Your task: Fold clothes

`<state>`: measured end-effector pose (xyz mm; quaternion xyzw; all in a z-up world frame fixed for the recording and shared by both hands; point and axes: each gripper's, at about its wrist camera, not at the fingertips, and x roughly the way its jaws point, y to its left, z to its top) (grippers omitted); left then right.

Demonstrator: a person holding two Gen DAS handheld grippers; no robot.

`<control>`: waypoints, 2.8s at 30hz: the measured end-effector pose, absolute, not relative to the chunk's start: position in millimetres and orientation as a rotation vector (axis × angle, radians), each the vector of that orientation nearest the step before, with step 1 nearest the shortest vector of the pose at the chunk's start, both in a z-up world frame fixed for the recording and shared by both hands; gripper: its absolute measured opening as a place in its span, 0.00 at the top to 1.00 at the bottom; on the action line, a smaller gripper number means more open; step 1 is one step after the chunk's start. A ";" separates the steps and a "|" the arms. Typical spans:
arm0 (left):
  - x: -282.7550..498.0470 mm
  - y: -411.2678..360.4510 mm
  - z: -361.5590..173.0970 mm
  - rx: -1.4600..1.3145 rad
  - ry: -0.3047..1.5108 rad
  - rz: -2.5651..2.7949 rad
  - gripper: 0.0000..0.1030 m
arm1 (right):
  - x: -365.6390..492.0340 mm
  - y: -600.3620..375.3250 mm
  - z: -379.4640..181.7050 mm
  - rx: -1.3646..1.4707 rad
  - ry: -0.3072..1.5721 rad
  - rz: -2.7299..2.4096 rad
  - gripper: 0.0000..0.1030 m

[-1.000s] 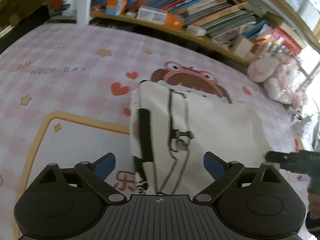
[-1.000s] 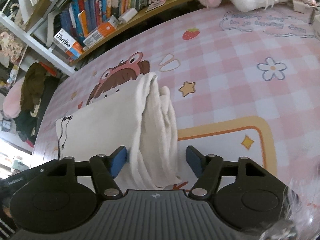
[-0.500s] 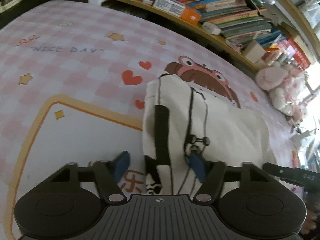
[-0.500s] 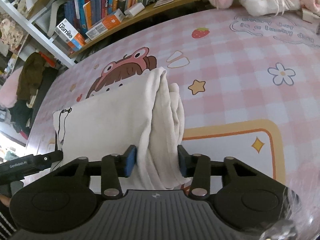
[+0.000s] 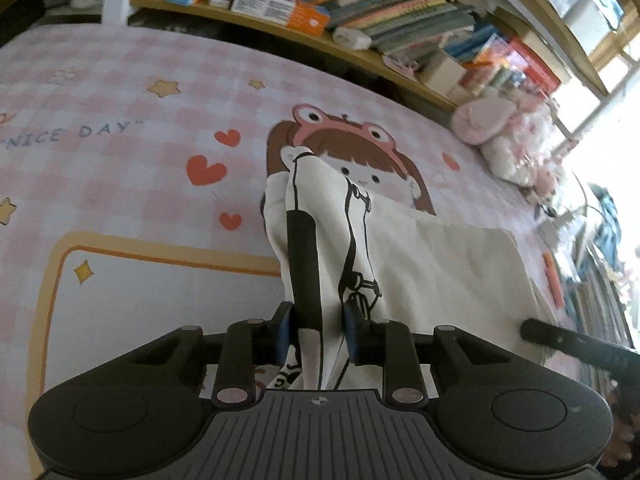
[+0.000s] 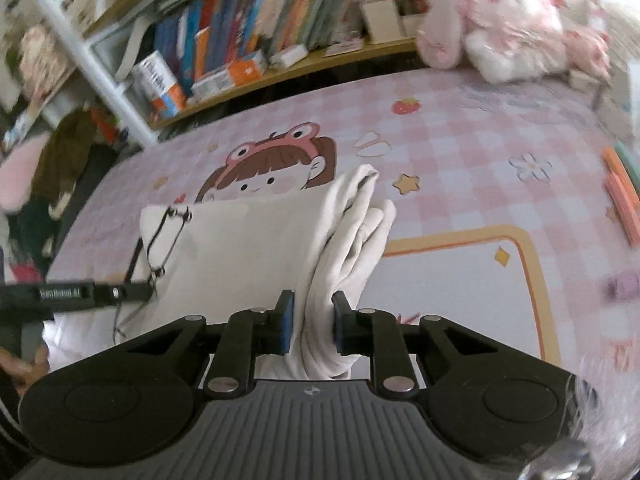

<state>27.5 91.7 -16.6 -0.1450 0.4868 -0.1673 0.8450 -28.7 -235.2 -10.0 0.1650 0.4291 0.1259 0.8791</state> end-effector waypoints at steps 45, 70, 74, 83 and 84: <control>45.9 109.9 -40.3 -0.480 1.103 -0.439 0.76 | -17.3 -243.2 -31.5 0.464 1.023 0.112 0.66; 44.7 100.5 -41.0 -0.465 1.077 -0.467 0.85 | -6.3 -237.8 -31.8 0.428 1.044 0.191 0.81; 42.6 101.6 -31.3 -0.459 1.051 -0.485 0.86 | -8.9 -231.3 -18.2 0.374 1.012 0.202 0.82; 48.7 106.6 -14.0 -0.483 0.994 -0.511 0.86 | 0.5 -224.1 6.3 0.301 0.933 0.235 0.82; 51.2 107.2 -12.2 -0.487 0.987 -0.512 0.86 | 3.0 -223.7 8.2 0.297 0.927 0.240 0.82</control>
